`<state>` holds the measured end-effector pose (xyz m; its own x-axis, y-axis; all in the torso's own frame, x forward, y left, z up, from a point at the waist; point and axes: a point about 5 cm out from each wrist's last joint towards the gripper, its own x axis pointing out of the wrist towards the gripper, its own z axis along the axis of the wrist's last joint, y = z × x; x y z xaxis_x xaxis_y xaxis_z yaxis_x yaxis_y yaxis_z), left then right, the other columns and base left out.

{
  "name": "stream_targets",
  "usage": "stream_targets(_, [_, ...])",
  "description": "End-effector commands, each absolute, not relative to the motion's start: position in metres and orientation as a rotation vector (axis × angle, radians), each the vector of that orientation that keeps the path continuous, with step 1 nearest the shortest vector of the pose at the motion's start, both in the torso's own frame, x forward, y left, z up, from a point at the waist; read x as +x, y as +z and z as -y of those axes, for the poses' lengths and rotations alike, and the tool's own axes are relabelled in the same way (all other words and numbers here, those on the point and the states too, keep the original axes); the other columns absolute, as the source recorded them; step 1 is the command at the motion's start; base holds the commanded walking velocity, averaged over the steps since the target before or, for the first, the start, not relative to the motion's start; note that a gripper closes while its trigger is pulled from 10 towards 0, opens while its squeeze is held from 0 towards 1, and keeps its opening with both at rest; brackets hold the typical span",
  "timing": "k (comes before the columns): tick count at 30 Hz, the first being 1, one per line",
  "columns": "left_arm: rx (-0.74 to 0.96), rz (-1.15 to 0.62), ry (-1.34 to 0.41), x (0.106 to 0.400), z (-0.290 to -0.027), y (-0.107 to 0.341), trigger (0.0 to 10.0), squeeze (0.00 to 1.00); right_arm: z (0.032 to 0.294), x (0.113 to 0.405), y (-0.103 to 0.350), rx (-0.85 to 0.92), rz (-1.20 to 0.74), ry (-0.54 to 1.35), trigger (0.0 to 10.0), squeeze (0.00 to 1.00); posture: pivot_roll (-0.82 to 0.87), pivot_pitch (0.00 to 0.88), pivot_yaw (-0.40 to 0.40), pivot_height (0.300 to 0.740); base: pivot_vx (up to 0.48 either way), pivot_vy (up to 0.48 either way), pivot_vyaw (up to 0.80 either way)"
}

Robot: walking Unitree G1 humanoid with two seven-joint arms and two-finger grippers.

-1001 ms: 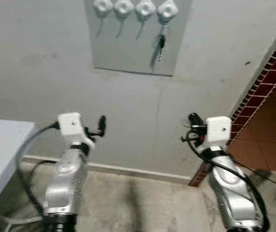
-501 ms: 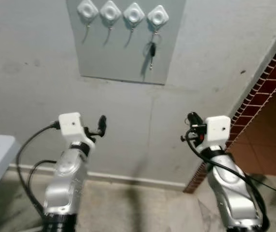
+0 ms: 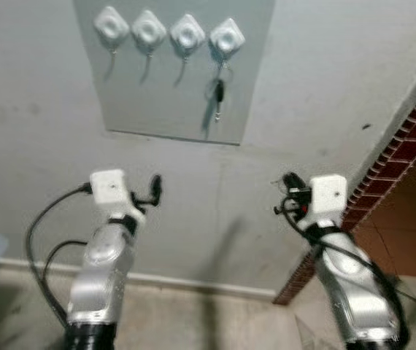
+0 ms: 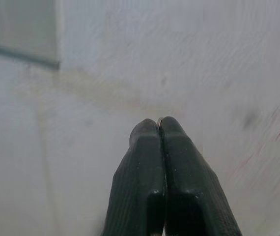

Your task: Hang keys on a hook

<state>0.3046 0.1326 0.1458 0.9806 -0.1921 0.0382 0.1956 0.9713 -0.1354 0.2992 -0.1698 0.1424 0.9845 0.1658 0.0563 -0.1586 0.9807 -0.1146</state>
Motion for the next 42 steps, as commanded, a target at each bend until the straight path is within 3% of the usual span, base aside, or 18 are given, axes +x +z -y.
stream_targets(1, [-0.1,0.059,-0.25,0.305,-0.131,0.156,10.0,0.0,0.155,0.304,0.154,-0.146,0.133,0.272,10.0,0.0,0.01,0.057,-0.033,0.74,0.0,0.0,0.0])
stream_targets(10, [-0.089,0.093,-0.312,0.307,-0.123,0.169,10.0,0.0,0.136,0.321,0.181,-0.143,0.219,0.406,10.0,0.0,0.0,0.064,-0.026,0.74,0.0,0.0,0.0])
stream_targets(25, [-0.096,0.132,-0.387,0.304,-0.114,0.186,10.0,0.0,0.095,0.334,0.227,0.012,0.4,0.587,10.0,0.0,0.01,0.068,-0.025,0.74,0.0,0.0,0.0])
stream_targets(42, [-0.101,0.144,-0.403,0.3,-0.112,0.193,10.0,0.0,0.068,0.325,0.228,0.098,0.405,0.744,10.0,0.0,0.02,0.077,-0.028,0.74,0.0,0.0,0.0])
